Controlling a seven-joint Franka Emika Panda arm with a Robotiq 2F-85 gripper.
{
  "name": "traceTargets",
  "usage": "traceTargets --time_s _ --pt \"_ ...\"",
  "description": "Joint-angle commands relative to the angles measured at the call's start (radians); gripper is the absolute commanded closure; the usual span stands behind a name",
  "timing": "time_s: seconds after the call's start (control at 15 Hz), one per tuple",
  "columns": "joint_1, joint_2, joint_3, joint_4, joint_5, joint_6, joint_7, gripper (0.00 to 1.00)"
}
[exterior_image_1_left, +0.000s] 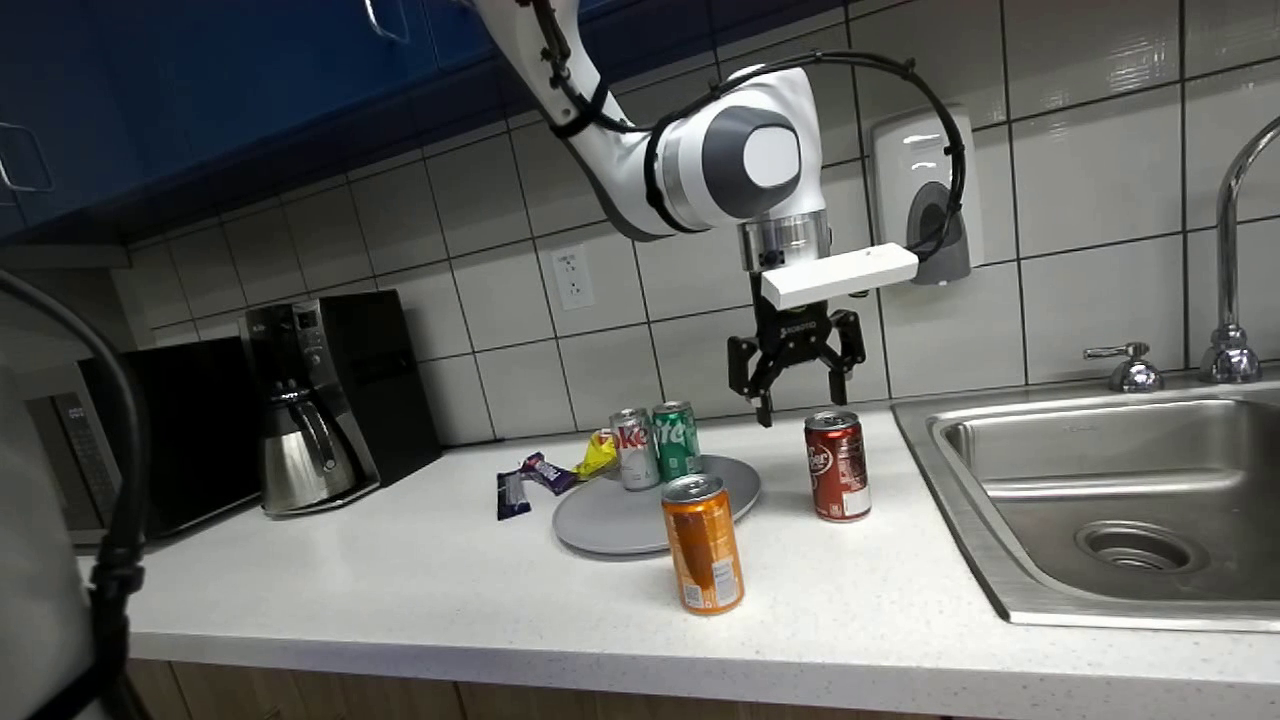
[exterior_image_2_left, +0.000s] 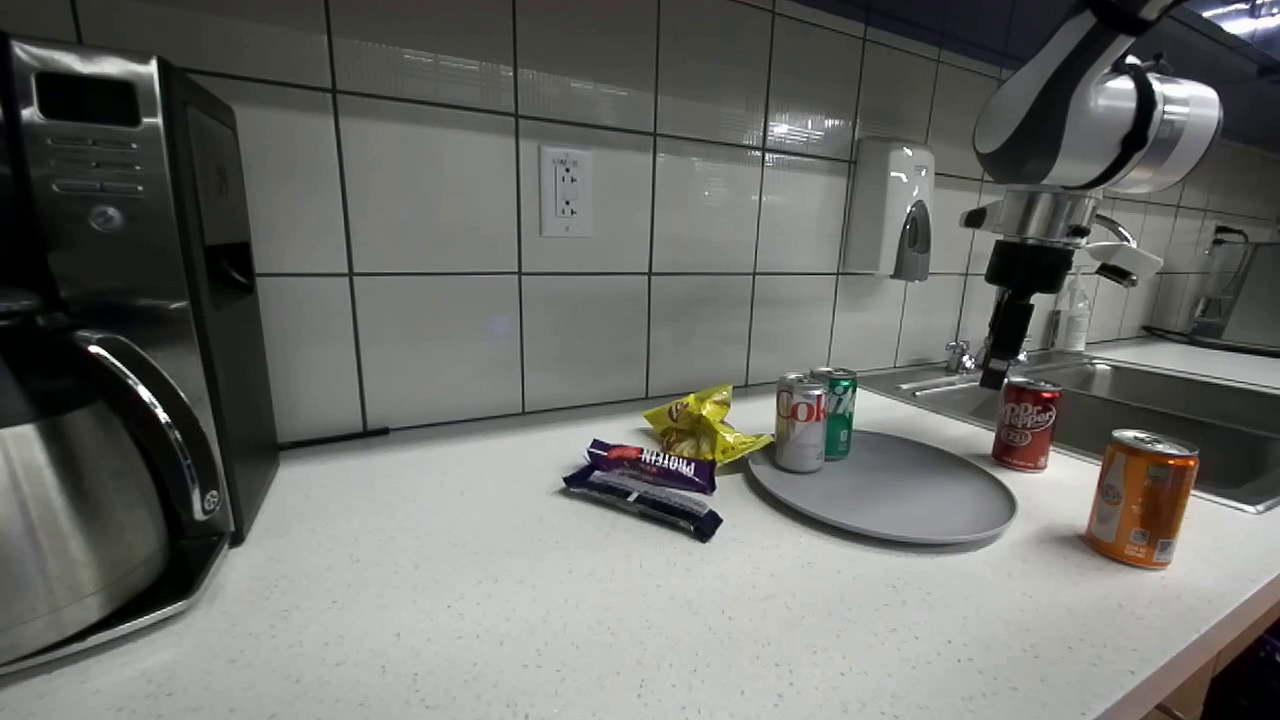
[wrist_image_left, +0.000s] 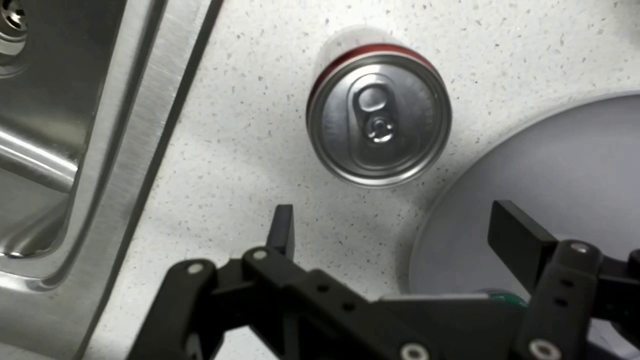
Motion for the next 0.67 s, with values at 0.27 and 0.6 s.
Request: traceTargets --time_s 0.27,0.6 --pt "-0.034 0.016 0.015 0.022 0.012 -0.043 0.011 0.00" --pt "-0.041 0.018 0.015 0.013 0.011 -0.046 0.012 0.00"
